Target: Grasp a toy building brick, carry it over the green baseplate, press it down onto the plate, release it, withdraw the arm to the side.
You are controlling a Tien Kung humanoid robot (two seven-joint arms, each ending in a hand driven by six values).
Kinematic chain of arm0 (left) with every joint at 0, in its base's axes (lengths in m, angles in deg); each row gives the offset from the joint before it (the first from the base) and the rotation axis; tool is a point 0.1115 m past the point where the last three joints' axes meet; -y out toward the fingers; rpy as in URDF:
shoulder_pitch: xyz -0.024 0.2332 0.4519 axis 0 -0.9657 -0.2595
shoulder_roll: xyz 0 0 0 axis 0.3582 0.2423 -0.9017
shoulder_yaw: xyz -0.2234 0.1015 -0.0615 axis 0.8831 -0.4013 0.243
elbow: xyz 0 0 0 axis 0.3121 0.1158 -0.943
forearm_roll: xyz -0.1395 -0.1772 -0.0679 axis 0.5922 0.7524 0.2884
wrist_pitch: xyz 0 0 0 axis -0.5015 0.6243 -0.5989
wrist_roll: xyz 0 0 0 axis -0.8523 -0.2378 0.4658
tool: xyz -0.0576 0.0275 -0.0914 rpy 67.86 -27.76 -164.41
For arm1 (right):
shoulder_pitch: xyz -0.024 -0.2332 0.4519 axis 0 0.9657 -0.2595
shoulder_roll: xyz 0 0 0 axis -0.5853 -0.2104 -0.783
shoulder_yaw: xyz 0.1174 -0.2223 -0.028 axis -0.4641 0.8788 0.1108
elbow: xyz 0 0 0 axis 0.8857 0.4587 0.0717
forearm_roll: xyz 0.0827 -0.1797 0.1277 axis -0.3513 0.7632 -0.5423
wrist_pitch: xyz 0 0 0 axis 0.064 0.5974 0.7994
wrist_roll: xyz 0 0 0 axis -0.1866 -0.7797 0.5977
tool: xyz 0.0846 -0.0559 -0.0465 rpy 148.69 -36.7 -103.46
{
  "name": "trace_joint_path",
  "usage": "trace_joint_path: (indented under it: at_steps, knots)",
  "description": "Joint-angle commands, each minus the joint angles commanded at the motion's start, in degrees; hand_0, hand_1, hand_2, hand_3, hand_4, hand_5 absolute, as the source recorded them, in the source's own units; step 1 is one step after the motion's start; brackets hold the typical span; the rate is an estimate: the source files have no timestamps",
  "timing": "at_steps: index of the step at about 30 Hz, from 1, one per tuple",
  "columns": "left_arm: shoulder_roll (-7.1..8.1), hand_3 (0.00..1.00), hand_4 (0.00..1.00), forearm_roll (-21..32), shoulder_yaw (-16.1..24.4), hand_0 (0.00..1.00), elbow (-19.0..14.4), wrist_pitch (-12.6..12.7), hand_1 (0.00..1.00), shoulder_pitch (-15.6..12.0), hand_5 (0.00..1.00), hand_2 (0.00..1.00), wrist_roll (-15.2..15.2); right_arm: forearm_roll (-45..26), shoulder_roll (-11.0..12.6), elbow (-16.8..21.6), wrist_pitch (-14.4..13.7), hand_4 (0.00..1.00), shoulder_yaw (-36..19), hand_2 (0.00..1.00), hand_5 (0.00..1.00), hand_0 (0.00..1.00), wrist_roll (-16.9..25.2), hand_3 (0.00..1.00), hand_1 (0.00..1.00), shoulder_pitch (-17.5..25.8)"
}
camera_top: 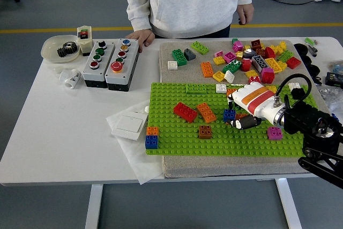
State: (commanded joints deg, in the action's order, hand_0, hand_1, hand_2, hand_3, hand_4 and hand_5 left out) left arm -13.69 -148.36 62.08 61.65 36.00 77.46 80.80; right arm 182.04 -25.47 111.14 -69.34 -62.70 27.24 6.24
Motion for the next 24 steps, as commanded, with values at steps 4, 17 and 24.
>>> trace_joint_path:
  at_steps: [4, 17, 24]
  knots:
    - [-0.04, 0.587, 0.621, -0.1, 0.0, 0.795, 0.0, 0.0, 0.775, 0.1, 0.614, 0.780, 0.0, 0.2, 0.2, -0.1, 0.2, 0.728, 0.2, 0.532, 0.447, 0.429, 0.5, 0.506, 0.465, -0.2]
    - [-0.06, 0.587, 0.622, 1.1, -0.9, 0.795, 0.0, 0.3, 0.777, 0.7, 0.616, 0.780, -0.4, 0.8, 0.6, -0.9, 0.5, 0.731, 0.2, 0.532, 0.440, 0.421, 0.7, 0.505, 0.466, -0.5]
    - [-0.17, 0.587, 0.621, 1.1, -0.9, 0.795, 0.0, 0.2, 0.778, 0.9, 0.616, 0.780, -0.3, 0.8, 0.4, -1.6, 0.8, 0.734, 1.0, 0.532, 0.441, 0.421, 1.1, 0.505, 0.467, -0.8]
